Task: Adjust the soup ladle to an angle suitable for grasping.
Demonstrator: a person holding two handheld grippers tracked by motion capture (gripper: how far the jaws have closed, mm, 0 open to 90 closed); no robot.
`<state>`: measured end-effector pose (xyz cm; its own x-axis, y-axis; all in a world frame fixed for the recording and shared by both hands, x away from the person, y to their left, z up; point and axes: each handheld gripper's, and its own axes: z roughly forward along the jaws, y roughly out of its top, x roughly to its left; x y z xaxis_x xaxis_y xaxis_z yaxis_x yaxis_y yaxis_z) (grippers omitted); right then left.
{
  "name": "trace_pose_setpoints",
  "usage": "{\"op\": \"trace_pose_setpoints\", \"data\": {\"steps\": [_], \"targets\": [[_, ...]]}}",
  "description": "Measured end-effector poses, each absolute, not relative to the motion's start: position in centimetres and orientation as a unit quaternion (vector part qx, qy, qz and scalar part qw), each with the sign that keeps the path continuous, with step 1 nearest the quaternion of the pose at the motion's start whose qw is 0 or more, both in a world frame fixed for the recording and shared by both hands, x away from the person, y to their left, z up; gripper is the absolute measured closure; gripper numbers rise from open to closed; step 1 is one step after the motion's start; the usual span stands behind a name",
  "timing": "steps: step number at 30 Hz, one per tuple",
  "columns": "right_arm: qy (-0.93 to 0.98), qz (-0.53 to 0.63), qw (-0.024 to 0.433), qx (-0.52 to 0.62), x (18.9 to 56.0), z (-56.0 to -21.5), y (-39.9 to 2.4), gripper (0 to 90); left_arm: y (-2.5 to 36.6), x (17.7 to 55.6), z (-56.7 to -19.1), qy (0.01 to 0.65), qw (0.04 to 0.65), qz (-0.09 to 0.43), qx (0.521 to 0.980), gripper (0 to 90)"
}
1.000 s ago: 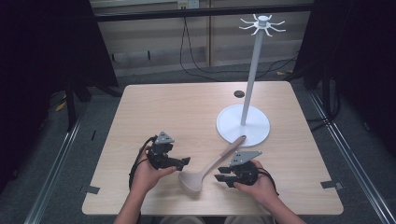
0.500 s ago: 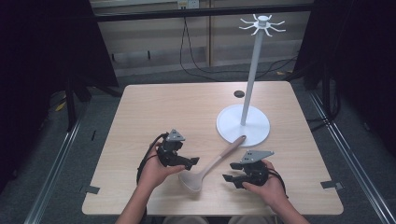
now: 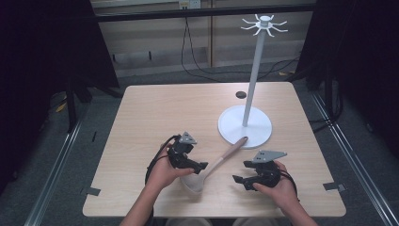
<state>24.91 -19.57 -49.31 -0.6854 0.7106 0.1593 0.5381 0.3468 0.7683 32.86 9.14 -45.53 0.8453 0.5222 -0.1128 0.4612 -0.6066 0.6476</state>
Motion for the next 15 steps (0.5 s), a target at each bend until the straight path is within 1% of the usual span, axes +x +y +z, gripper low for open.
{"op": "trace_pose_setpoints", "data": {"steps": [2, 3, 7, 8, 9, 12, 14, 15], "targets": [[0.814, 0.423, 0.101, 0.385, 24.9, -49.3, -19.7, 25.9, 8.9, 32.8, -45.6, 0.282, 0.348, 0.043, 0.893, 13.2], [0.812, 0.422, 0.104, 0.39, 24.8, -49.3, -20.1, 25.9, 8.7, 33.0, -45.6, 0.262, 0.332, 0.037, 0.905, 13.9], [0.81, 0.421, 0.104, 0.395, 24.8, -49.3, -20.5, 25.6, 8.0, 32.9, -45.7, 0.258, 0.325, 0.026, 0.91, 15.9], [0.809, 0.422, 0.105, 0.396, 24.8, -49.3, -20.6, 25.5, 8.0, 32.9, -45.7, 0.258, 0.325, 0.026, 0.91, 16.5], [0.808, 0.421, 0.106, 0.398, 24.8, -49.3, -20.7, 25.4, 7.6, 32.7, -45.8, 0.271, 0.33, 0.022, 0.904, 17.0], [0.809, 0.42, 0.104, 0.398, 24.9, -49.3, -20.7, 25.3, 7.3, 32.9, -45.9, 0.255, 0.31, 0.014, 0.916, 20.3], [0.809, 0.419, 0.103, 0.399, 24.9, -49.4, -20.7, 25.3, 7.1, 32.9, -46.1, 0.259, 0.309, 0.009, 0.915, 21.9], [0.81, 0.417, 0.101, 0.4, 24.9, -49.4, -20.7, 25.3, 6.7, 32.9, -46.3, 0.255, 0.302, 0.004, 0.919, 24.4]]}}
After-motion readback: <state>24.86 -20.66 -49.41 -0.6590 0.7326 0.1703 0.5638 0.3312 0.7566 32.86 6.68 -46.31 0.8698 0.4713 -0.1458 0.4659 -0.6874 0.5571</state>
